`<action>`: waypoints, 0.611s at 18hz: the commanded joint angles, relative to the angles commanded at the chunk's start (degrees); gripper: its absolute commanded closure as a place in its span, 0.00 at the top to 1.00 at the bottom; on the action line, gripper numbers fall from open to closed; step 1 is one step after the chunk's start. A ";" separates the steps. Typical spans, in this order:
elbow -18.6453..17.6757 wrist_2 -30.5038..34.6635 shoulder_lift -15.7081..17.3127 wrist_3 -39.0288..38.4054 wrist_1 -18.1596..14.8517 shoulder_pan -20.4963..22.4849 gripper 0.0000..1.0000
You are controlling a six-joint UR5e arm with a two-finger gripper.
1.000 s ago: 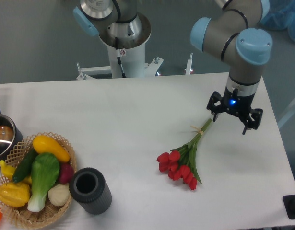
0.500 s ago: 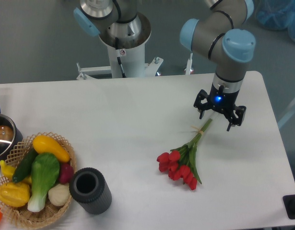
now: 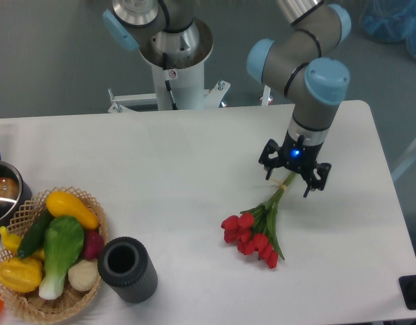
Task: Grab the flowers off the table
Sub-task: 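Lower the gripper onto the tulip stems and close it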
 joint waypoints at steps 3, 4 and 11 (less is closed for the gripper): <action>-0.88 0.17 -0.53 0.09 -0.26 -1.14 1.00; -1.14 0.09 -0.71 0.09 -0.26 -1.23 1.00; -0.44 0.00 -3.78 0.00 0.09 -3.08 1.00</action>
